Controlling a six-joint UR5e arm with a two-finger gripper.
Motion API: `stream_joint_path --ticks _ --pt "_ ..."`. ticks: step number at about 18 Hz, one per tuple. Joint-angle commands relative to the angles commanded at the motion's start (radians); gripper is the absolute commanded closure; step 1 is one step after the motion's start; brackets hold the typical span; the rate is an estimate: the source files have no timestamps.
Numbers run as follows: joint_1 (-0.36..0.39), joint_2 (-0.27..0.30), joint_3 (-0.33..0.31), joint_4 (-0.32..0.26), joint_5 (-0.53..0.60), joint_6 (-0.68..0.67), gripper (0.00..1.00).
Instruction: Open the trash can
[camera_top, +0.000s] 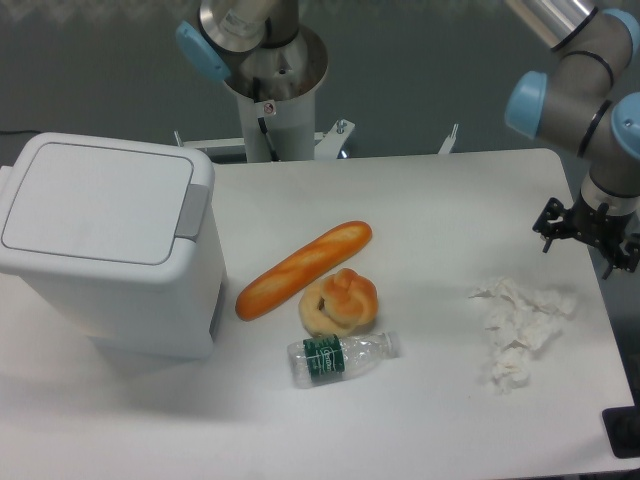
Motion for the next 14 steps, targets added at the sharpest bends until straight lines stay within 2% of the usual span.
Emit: stream_joint_path --ticks 8,14 --pt "-0.028 0.009 -0.018 0.005 0.005 -0.003 0.0" --pt "-0.047 0.074 -0.101 0.014 0.035 -0.017 0.0"
